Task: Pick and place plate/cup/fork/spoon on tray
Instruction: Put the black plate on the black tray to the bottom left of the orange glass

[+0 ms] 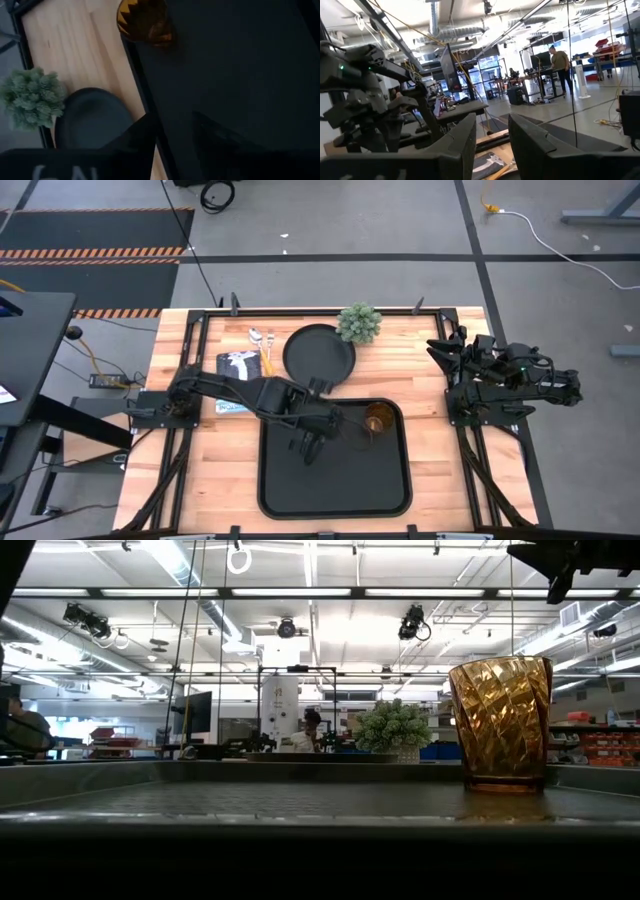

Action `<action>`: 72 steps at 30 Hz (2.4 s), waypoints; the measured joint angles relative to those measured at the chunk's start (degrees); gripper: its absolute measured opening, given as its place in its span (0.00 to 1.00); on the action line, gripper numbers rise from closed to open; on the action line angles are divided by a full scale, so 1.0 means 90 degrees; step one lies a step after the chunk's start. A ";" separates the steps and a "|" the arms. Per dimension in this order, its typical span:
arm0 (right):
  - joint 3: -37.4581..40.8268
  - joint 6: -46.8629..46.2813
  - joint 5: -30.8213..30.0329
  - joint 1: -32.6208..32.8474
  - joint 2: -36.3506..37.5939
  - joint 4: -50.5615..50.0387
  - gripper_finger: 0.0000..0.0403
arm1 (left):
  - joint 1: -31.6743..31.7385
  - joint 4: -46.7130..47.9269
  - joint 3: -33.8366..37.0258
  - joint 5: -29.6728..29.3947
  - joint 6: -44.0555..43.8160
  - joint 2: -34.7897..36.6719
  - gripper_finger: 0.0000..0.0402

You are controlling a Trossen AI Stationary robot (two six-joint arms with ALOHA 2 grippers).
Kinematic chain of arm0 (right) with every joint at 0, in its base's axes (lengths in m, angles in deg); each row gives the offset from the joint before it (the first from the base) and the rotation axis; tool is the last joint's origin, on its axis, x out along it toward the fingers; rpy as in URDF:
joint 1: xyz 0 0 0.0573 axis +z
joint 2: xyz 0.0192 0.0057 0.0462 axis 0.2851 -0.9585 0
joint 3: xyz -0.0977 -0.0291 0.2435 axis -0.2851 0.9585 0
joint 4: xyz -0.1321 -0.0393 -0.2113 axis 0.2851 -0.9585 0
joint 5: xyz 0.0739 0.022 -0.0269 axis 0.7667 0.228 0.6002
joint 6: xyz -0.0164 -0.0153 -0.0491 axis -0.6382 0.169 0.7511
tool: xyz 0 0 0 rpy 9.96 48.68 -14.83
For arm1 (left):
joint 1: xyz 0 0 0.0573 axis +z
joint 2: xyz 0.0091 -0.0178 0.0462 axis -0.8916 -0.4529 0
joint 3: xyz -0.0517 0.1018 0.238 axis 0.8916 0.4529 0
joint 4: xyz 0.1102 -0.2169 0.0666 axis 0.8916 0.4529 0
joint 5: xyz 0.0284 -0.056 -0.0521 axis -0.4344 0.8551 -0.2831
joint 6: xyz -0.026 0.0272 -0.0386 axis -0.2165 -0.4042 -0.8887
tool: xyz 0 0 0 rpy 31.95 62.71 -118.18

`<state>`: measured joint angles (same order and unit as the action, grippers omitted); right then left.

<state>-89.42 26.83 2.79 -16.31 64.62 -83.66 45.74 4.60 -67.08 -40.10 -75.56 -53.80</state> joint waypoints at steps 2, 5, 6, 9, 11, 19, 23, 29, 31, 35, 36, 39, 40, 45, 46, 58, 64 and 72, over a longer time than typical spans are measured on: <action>0.0000 -0.0002 0.0000 -0.0002 0.0000 0.0002 0.30 | -0.0007 -0.0191 0.0492 -0.0006 -0.0047 0.0077 0.32; 0.0000 -0.0005 0.0000 -0.0002 0.0000 -0.0008 0.30 | -0.0002 -0.0667 0.1700 -0.0042 -0.0130 0.0414 0.32; 0.0000 -0.0002 0.0002 -0.0001 0.0000 -0.0017 0.30 | -0.0002 -0.0930 0.2130 -0.0069 -0.0177 0.0604 0.32; 0.0000 -0.0005 0.0000 -0.0002 0.0000 0.0031 0.30 | 0.0001 -0.1791 0.3298 -0.0098 -0.0281 0.1267 0.32; 0.0000 -0.0020 0.0000 -0.0002 -0.0002 0.0033 0.30 | 0.0004 -0.2373 0.3988 -0.0098 -0.0370 0.1748 0.32; 0.0000 -0.0026 0.0000 -0.0002 -0.0002 0.0012 0.30 | 0.0087 -0.4798 0.6444 -0.0096 -0.0487 0.3556 0.32; 0.0000 -0.0050 -0.0007 -0.0002 -0.0002 0.0015 0.30 | 0.0203 -0.5806 0.7381 -0.0096 -0.0478 0.4217 0.32; 0.0010 -0.0306 -0.0019 0.0000 -0.0071 0.0041 0.30 | 0.0426 -0.7095 0.8699 -0.0096 -0.0477 0.5108 0.32; 0.0096 -0.0431 -0.0021 -0.0002 -0.0183 0.0097 0.30 | 0.0517 -0.7550 0.9126 -0.0093 -0.0508 0.5368 0.32; 0.0339 -0.0641 -0.0019 0.0000 -0.0551 0.0376 0.30 | 0.0699 -0.8311 0.9925 -0.0093 -0.0572 0.5844 0.32; 0.0387 -0.0652 -0.0021 0.0000 -0.0679 0.0524 0.30 | 0.0743 -0.8465 1.0096 -0.0095 -0.0622 0.5953 0.32; 0.0476 -0.0742 -0.0019 0.0000 -0.1092 0.0927 0.30 | 0.0867 -0.8907 1.0548 -0.0093 -0.0733 0.6216 0.32; 0.0479 -0.0779 -0.0019 0.0000 -0.1267 0.1093 0.30 | 0.0911 -0.9039 1.0703 -0.0091 -0.0775 0.6300 0.32; 0.0483 -0.0920 -0.0035 -0.0001 -0.2148 0.1719 0.30 | 0.1127 -1.0191 1.1509 -0.0075 -0.0938 0.6582 0.32; 0.0484 -0.0982 -0.0097 -0.0001 -0.2319 0.1772 0.30 | 0.1199 -1.0436 1.1682 -0.0025 -0.1020 0.6609 0.32; 0.0426 -0.1698 -0.0476 -0.0007 -0.4293 0.2411 0.30 | 0.2218 -1.2439 1.3196 0.0443 -0.2269 0.6614 0.32; 0.0423 -0.1776 -0.0474 -0.0061 -0.5087 0.2960 0.30 | 0.2921 -1.2770 1.3482 0.1017 -0.2979 0.6614 0.32; 0.0299 -0.2001 -0.0474 -0.0277 -0.5838 0.3186 0.30 | 0.3646 -1.2806 1.3482 0.1327 -0.3544 0.6600 0.32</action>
<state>-86.72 8.82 -1.47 -18.80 12.08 -54.98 78.56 -110.65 54.25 -28.16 -107.46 5.60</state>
